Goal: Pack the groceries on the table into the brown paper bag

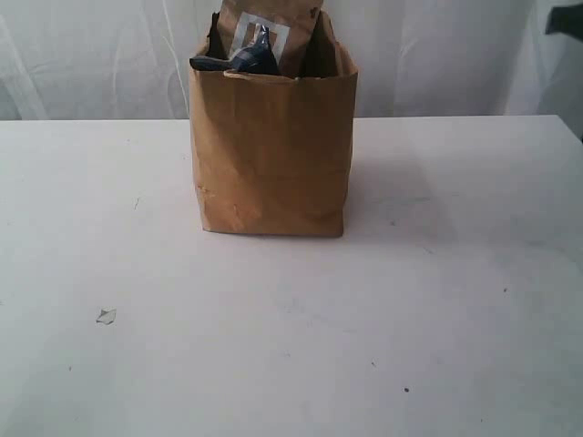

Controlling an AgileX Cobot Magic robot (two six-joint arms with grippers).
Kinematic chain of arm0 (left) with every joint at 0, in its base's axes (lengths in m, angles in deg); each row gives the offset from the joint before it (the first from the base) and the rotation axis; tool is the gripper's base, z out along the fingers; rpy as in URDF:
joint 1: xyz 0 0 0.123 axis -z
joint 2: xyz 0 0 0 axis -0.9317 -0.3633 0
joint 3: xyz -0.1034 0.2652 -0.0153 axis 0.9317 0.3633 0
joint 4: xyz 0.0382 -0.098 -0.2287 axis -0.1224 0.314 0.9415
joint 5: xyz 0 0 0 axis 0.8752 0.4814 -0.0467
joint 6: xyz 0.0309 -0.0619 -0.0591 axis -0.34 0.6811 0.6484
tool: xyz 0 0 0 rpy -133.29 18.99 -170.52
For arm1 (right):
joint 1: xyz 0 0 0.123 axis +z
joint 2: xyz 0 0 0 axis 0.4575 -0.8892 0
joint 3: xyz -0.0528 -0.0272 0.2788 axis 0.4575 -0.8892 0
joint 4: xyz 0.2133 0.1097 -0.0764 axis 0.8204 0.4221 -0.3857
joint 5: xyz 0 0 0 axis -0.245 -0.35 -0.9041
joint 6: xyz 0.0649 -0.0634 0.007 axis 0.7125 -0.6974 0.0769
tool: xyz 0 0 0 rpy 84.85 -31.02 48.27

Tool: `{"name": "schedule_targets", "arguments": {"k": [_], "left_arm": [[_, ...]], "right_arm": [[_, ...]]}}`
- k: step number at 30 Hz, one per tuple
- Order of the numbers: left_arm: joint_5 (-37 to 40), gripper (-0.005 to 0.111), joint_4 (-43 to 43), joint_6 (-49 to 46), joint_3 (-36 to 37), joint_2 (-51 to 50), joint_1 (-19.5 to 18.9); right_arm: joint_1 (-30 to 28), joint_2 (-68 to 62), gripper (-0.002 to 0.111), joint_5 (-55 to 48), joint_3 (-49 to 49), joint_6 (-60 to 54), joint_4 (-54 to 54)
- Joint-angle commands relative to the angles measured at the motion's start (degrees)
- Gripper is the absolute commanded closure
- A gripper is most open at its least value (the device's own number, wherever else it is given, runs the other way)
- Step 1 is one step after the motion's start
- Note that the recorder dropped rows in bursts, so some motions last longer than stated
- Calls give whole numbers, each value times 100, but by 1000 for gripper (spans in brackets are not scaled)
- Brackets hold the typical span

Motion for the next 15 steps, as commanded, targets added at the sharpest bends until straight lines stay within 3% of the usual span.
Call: {"name": "schedule_targets", "arguments": {"k": [1, 8, 9, 15], "left_arm": [[-10, 107, -21, 7, 21, 28, -10], [-10, 107, -21, 7, 21, 28, -10], [-10, 107, -21, 7, 21, 28, -10], [-10, 107, -21, 7, 21, 28, -10]], "right_arm": [[-32, 1331, 108, 139, -829, 285, 36], [11, 4568, 108, 4014, -2579, -144, -879], [11, 4905, 108, 4176, -2706, -227, -878], [50, 6297, 108, 1787, -3133, -332, -909]]}}
